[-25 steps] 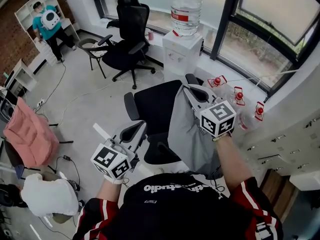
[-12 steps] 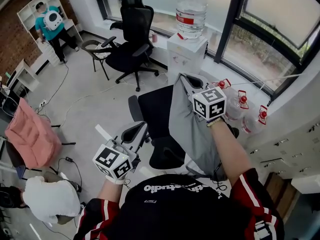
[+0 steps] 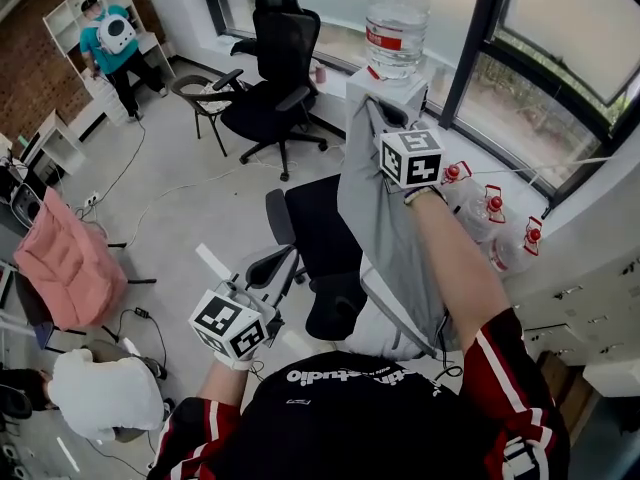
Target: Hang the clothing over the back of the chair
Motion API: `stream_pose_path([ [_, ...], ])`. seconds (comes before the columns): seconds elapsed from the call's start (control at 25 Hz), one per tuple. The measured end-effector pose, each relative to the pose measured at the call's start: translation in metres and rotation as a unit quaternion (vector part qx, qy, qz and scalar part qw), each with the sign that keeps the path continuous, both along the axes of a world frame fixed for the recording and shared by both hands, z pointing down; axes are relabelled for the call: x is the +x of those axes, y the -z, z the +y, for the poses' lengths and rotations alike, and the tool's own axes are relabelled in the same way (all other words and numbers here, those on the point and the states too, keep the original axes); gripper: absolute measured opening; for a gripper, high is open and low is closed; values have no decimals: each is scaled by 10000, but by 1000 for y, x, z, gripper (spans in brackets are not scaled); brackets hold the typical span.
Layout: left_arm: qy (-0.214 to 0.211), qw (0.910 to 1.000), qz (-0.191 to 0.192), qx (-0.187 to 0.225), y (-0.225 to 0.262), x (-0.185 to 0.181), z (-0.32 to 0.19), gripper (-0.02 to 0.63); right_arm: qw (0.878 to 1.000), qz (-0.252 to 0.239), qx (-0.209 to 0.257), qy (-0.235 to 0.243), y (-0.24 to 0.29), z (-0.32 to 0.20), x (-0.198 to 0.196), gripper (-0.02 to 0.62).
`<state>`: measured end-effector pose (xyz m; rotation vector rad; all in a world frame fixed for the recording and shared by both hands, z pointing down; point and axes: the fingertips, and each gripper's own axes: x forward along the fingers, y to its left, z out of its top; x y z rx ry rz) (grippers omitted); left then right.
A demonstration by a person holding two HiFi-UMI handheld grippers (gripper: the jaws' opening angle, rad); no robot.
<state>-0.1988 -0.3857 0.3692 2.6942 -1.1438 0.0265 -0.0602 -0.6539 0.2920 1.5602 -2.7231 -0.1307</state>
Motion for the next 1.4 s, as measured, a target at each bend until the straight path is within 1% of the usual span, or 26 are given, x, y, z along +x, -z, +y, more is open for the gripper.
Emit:
stream_pose_path([
  [0.08, 28, 10000, -3, -39, -1, -2, 0, 21, 9999, -37, 107, -103, 8, -11, 0, 18],
  [0.24, 51, 9999, -3, -97, -6, -1, -3, 23, 9996, -15, 133, -244, 16, -41, 2, 18],
  [0.36, 86, 9999, 25, -131, -10, -2, -2, 23, 9996, 70, 95, -243, 12, -43, 3, 18],
  [0.44, 103, 9998, 24, -153, -12, -4, -2, 23, 9998, 5, -43, -208, 3, -37, 6, 18],
  [0.56, 110, 9998, 39, -162, -12, -5, -4, 22, 9990, -144, -410, -64, -15, -23, 11, 18],
  [0.72, 6, 9999, 4, -138, -13, 7, -3, 23, 9963, 22, -823, 238, -39, 7, 17, 18],
  [0.84, -125, 9999, 6, -101, -13, 22, 0, 21, 9947, 53, -955, 380, -46, 38, 29, 18],
  [1.0, -238, 9997, -33, -46, -11, 42, 5, 23, 9942, -213, -979, 401, -42, 84, 53, 18],
  [1.2, -289, 9996, -65, 13, -6, 62, 16, 23, 9939, -441, -904, 451, -34, 146, 73, 18],
  [1.4, -325, 9993, -150, 89, -5, 88, 32, 22, 9889, -766, -1155, 536, -49, 213, 89, 18],
])
